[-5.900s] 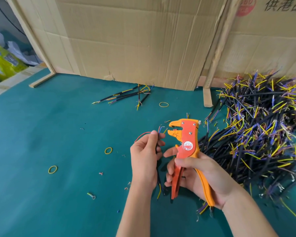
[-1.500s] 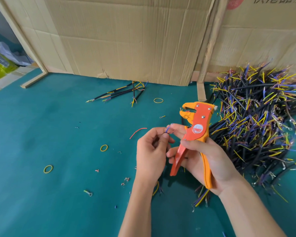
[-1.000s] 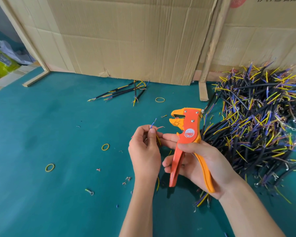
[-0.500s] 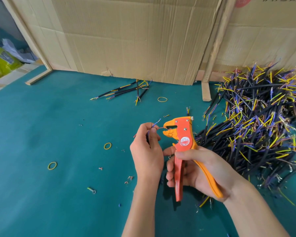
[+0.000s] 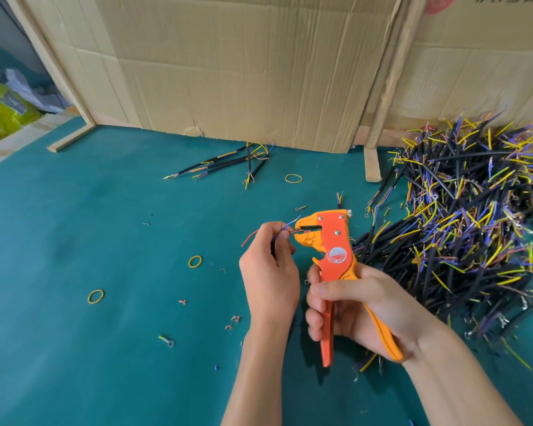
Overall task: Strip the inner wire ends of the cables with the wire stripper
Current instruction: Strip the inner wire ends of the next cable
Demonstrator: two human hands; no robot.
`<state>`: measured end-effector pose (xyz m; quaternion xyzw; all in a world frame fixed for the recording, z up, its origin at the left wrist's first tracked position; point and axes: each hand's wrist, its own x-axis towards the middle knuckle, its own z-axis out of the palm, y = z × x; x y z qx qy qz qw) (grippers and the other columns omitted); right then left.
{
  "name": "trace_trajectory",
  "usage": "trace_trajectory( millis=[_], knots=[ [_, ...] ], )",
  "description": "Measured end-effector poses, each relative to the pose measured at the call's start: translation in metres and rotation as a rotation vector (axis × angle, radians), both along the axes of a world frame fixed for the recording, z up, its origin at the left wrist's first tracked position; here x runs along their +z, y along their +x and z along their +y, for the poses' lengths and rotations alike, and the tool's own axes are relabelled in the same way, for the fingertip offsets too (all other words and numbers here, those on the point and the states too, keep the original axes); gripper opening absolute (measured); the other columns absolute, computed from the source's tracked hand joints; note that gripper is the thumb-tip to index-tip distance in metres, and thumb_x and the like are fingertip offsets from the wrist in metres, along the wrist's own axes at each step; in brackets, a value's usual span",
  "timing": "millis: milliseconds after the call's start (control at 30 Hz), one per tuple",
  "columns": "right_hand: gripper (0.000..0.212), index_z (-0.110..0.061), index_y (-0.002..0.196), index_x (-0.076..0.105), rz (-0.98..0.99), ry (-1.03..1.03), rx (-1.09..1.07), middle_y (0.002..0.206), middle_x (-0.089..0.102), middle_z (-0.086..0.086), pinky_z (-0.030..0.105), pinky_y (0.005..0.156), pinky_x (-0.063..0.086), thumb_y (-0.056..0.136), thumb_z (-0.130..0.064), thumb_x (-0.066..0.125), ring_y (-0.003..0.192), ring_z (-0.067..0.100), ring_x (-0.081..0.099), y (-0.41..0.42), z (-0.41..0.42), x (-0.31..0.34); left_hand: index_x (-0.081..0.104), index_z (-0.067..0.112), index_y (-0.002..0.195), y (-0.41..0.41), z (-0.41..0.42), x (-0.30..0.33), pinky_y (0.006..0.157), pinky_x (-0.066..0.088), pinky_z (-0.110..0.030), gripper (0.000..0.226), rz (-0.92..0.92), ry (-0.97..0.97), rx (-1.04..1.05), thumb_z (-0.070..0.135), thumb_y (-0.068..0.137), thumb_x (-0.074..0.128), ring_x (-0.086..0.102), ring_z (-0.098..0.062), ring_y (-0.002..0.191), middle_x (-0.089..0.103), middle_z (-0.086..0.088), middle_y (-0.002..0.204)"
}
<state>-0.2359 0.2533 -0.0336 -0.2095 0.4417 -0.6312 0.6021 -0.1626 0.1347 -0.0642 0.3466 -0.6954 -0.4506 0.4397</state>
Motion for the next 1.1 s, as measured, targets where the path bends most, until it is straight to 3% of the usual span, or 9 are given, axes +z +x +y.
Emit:
trace_trajectory(
  millis=[200,400,467,600,700,800,867,933,1100],
  knots=[
    [0.026,-0.011,0.073,0.054,-0.012,0.028,-0.086,0.064,0.045,0.013,0.037,0.050,0.044,0.082,-0.019,0.077,0.051,0.027,0.046,0.004,-0.002,-0.002,0.064,0.018,0.087,0.001,0.000,-0.001,0.056,0.038,-0.016,0.019,-0.004,-0.023,-0.021,0.015,0.103,0.054,0.050,-0.011,0.061,0.062,0.005,0.068],
    [0.041,-0.016,0.071,0.040,0.050,0.014,-0.266,0.054,0.031,0.005,0.021,0.038,0.031,0.081,-0.031,0.077,0.034,0.015,0.030,0.010,-0.009,-0.004,0.064,0.019,0.086,0.000,0.000,-0.002,0.059,0.044,-0.021,0.017,0.063,0.003,-0.067,0.012,0.101,0.058,0.055,-0.010,0.058,0.068,0.006,0.073],
    [0.039,-0.015,0.071,0.043,0.047,-0.011,-0.286,0.054,0.033,0.005,0.022,0.037,0.032,0.079,-0.030,0.078,0.035,0.016,0.032,0.009,-0.008,-0.004,0.064,0.018,0.086,0.000,0.001,-0.002,0.062,0.050,-0.025,0.017,0.077,0.049,-0.119,0.010,0.100,0.058,0.063,-0.008,0.059,0.072,0.005,0.076],
    [0.020,-0.009,0.084,0.060,-0.092,-0.200,-0.218,0.069,0.052,0.013,0.040,0.058,0.053,0.082,-0.017,0.078,0.058,0.030,0.056,0.001,0.004,0.004,0.068,0.020,0.082,0.000,0.005,0.002,0.066,0.050,-0.016,0.017,0.076,0.095,-0.107,0.011,0.096,0.064,0.068,-0.007,0.069,0.075,0.011,0.079],
    [0.030,-0.008,0.092,0.062,-0.132,-0.352,-0.172,0.078,0.056,0.013,0.041,0.071,0.055,0.077,-0.019,0.085,0.071,0.030,0.061,-0.013,0.019,0.010,0.073,0.018,0.082,-0.010,0.015,0.014,0.077,0.053,-0.023,0.014,0.071,0.096,-0.143,0.011,0.093,0.068,0.068,-0.011,0.077,0.074,0.010,0.080],
    [0.019,-0.006,0.103,0.055,-0.265,-0.522,-0.067,0.085,0.056,0.013,0.043,0.082,0.053,0.092,-0.014,0.069,0.081,0.031,0.061,-0.026,0.034,0.012,0.077,0.018,0.083,-0.043,0.023,0.040,0.076,0.051,-0.022,0.011,0.100,0.064,-0.147,0.010,0.089,0.071,0.066,-0.011,0.074,0.073,0.005,0.076],
    [0.014,-0.005,0.109,0.051,-0.340,-0.585,-0.057,0.090,0.055,0.016,0.046,0.087,0.050,0.098,-0.010,0.058,0.086,0.034,0.059,-0.031,0.040,0.011,0.079,0.016,0.091,-0.073,0.021,0.060,0.077,0.051,-0.024,0.009,0.017,0.028,-0.287,0.018,0.091,0.071,0.067,-0.008,0.077,0.076,0.003,0.083],
    [0.013,-0.005,0.110,0.049,-0.395,-0.616,-0.053,0.091,0.054,0.018,0.047,0.088,0.049,0.100,-0.009,0.054,0.087,0.035,0.057,-0.034,0.043,0.010,0.078,0.015,0.101,-0.100,0.009,0.070,0.081,0.049,-0.025,0.020,-0.215,-0.072,-0.431,0.030,0.095,0.067,0.069,-0.013,0.092,0.077,0.000,0.097],
    [0.021,-0.008,0.102,0.056,-0.304,-0.553,-0.136,0.083,0.054,0.012,0.043,0.081,0.054,0.089,-0.015,0.071,0.079,0.029,0.059,-0.032,0.039,0.004,0.062,0.013,0.130,-0.108,-0.086,0.054,0.104,0.041,-0.042,0.036,-0.771,-0.309,-0.152,0.024,0.097,0.050,0.046,-0.037,0.128,0.052,-0.020,0.134]
  ],
)
